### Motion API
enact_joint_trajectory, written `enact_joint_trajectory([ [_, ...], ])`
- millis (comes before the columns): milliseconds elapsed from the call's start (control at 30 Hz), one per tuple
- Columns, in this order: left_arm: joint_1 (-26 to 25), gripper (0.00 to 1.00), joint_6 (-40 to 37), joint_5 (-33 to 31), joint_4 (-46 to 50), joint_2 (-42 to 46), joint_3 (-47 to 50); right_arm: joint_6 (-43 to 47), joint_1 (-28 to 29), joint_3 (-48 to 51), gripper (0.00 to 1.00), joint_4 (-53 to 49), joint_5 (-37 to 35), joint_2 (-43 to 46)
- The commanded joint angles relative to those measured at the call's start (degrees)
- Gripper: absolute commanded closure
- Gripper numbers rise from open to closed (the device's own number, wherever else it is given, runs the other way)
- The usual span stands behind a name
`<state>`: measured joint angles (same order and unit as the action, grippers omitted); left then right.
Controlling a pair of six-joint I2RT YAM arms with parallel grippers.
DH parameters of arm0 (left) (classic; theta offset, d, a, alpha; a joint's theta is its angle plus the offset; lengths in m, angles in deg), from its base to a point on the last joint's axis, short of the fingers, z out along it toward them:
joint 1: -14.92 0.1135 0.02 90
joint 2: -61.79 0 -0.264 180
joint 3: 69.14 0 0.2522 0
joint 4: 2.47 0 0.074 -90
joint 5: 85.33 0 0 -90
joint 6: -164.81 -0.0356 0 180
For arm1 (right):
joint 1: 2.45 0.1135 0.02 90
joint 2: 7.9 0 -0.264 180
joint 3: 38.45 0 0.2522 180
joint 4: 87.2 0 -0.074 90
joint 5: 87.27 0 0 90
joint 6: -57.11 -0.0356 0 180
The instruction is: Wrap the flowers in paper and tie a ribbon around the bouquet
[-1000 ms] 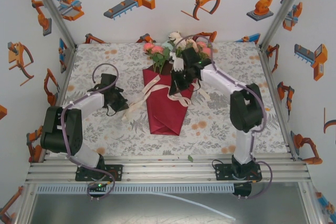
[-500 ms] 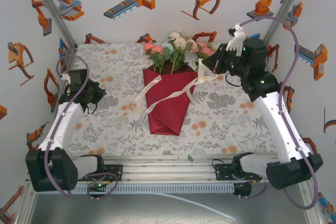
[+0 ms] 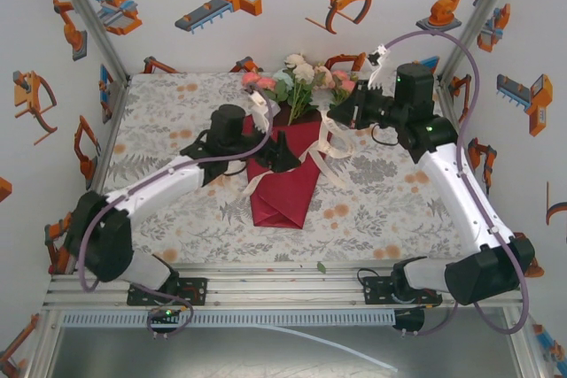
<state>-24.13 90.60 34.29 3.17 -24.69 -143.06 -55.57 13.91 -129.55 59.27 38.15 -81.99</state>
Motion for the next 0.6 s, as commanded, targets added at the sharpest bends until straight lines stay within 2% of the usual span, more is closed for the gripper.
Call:
enact_joint_trajectory([
  [0, -1.1, 0.28, -4.2, 3.7, -13.4, -4.0, -2.5, -1.5, 0.2, -1.5, 1.00, 2.9, 2.7, 0.3],
  [100, -3.4, 0.34, -11.0, 2.0, -17.4, -6.4, -2.3, -2.8, 0.2, -1.0, 1.00, 4.5, 4.3, -0.2],
  [200, -4.6, 0.35, -15.7, 0.4, -24.2, -9.5, -1.4, -3.5, 0.2, -1.2, 1.00, 5.0, 5.0, -0.9],
  [333, -5.2, 0.42, -17.2, 0.8, -24.1, -13.0, -4.1, -5.5, 0.2, -1.4, 1.00, 6.2, 5.4, -1.6],
  [367, -5.3, 0.50, -17.1, -0.1, -24.2, -13.5, -4.4, -5.7, 0.3, -1.5, 1.00, 6.3, 5.3, -1.6],
  [433, -5.4, 0.74, -16.8, -1.6, -23.0, -13.6, -4.8, -5.6, 0.2, -1.9, 1.00, 6.0, 4.5, -1.7],
  [500, -5.2, 0.95, -15.6, -4.3, -21.3, -11.4, -4.1, -4.7, -0.7, -2.7, 1.00, 3.6, 0.6, -1.4],
  [533, -5.1, 1.00, -15.0, -5.6, -20.6, -9.8, -3.4, -4.6, -1.5, -3.0, 1.00, 1.9, -2.2, -1.2],
  [567, -4.6, 1.00, -13.9, -7.0, -19.5, -7.8, -2.6, -5.3, -3.0, -3.5, 1.00, -0.3, -6.5, -0.9],
])
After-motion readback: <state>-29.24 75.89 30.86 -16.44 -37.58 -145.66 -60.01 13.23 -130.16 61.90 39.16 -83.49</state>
